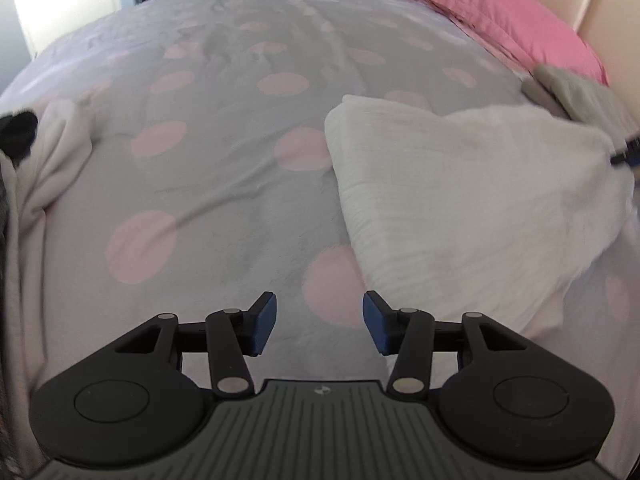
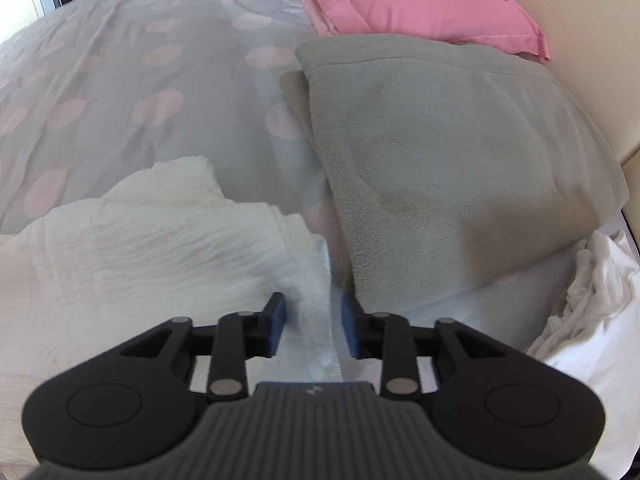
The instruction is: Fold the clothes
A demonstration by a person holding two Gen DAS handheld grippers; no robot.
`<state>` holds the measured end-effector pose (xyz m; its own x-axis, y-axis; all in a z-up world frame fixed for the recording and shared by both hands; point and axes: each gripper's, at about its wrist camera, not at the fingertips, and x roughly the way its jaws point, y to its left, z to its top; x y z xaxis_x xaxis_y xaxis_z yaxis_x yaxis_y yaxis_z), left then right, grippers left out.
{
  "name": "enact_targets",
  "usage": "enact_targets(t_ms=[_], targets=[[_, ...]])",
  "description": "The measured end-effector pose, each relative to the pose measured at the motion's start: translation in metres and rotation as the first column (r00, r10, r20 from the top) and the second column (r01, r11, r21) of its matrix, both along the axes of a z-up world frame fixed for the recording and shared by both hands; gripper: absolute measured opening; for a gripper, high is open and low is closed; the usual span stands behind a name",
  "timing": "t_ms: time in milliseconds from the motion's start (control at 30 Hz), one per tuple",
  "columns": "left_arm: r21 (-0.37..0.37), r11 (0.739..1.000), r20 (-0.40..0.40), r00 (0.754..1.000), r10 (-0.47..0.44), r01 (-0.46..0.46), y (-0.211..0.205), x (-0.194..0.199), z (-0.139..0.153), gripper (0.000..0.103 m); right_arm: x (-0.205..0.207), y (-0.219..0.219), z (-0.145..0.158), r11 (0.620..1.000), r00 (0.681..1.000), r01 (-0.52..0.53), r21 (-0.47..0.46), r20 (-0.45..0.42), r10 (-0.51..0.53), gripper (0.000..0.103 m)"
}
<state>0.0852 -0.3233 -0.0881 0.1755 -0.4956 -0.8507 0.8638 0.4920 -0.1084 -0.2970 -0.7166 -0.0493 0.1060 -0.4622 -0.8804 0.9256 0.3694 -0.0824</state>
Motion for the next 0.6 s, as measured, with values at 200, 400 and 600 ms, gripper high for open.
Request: enact_targets(t_ms=[200,400,600], targets=[[-0.055,0.985,-0.248,0.957,0.148,-0.166,0.003,0.012,-0.021,0.048,-0.051,0.019,0.001,0.997,0.976,0.077,0.031,0.201,-0.082,0.057],[-0.048,0.960,-0.336,0.910,0.243,-0.275,0.009,0.011,-0.044,0.048,-0.082,0.022,-0.040,0.971,0.939,0.161,0.176,0.274,-0.205,0.066],[-0.057,0.961,-0.307,0.921,0.241,-0.271,-0.001,0.002,-0.046,0.040,-0.080,0.012,-0.075,0.939,0.896,0.187,0.289,0.341,-0.283,0.064]])
